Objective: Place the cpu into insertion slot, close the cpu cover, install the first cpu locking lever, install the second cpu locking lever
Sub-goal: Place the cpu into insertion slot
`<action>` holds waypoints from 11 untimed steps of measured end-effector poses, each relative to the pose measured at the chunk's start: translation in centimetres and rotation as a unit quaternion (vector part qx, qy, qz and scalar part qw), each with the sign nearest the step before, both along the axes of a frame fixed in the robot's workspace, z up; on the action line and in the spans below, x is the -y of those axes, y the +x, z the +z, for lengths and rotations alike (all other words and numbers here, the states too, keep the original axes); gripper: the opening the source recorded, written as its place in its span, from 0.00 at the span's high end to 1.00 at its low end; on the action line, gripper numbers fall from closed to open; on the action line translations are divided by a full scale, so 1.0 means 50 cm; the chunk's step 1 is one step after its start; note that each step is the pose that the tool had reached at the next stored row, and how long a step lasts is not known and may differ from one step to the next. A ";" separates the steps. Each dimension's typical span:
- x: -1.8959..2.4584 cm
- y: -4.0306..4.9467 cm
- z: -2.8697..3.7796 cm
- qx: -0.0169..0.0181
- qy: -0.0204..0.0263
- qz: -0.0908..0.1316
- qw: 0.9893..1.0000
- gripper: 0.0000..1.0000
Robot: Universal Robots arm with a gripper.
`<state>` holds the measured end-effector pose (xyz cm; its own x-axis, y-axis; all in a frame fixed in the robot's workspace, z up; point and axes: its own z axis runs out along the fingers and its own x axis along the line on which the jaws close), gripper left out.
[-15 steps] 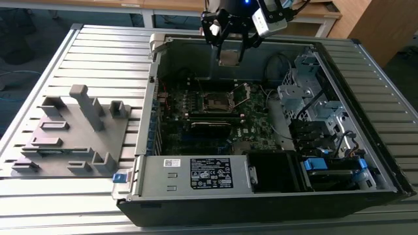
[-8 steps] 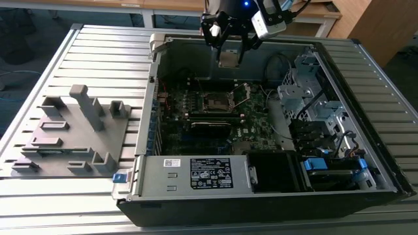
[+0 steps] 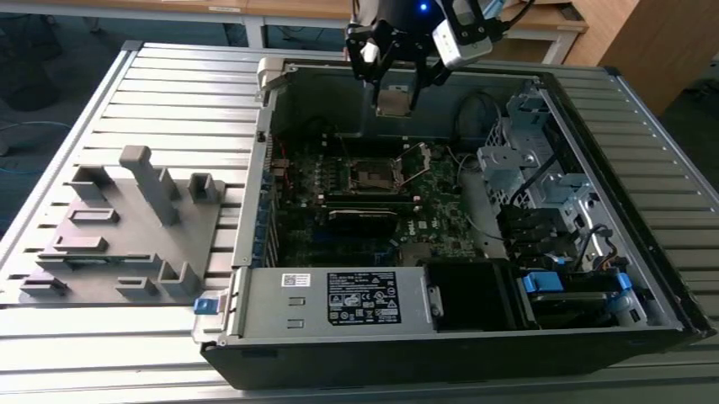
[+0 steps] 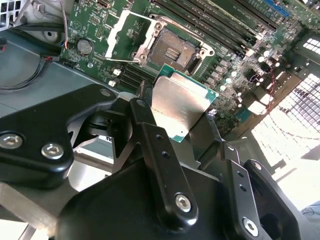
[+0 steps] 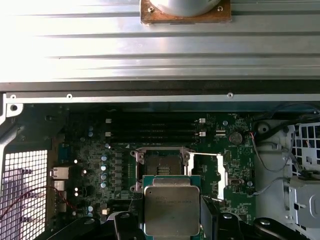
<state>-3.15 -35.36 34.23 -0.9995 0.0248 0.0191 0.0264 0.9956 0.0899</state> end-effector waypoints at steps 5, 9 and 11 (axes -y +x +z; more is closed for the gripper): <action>0.0001 0.000 -0.006 0.000 0.000 0.000 1.000 0.46; 0.0001 0.000 -0.011 0.000 0.000 0.000 1.000 0.46; 0.0001 0.000 -0.014 0.000 0.000 0.000 1.000 0.46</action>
<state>-3.15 -35.37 33.55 -0.9995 0.0248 0.0193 0.0264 0.9956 0.0895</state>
